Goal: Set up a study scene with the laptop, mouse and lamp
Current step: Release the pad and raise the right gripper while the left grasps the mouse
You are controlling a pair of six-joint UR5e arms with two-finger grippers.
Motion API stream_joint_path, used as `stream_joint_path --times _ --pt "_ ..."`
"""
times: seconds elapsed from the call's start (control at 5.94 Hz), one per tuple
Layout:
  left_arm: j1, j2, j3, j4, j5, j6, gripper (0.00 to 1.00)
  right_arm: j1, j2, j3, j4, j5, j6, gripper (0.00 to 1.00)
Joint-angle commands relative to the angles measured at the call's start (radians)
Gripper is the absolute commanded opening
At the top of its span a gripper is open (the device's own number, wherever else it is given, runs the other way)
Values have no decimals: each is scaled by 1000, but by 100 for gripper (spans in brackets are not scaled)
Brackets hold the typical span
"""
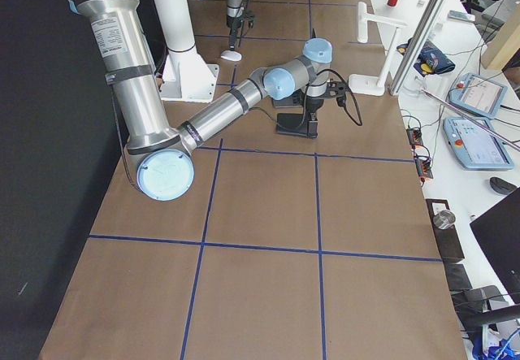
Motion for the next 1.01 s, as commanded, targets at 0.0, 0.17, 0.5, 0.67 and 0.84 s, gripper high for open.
stream_joint_path --times 0.0,0.17,0.5,0.67,0.84 --pt "15 -10 33 -4 0 -2 100 10 -10 -2 -1 -1 -24 100" --pt "15 -11 33 -4 0 -2 100 12 -10 -2 -1 -1 -24 100" --pt "17 -40 64 -5 -1 -2 100 15 -10 -2 -1 -1 -24 100" --pt "17 -51 85 -5 -1 -3 100 15 -10 -3 -1 -1 -24 100" --pt "17 -53 90 -8 -1 -3 100 17 -10 -2 -1 -1 -24 100"
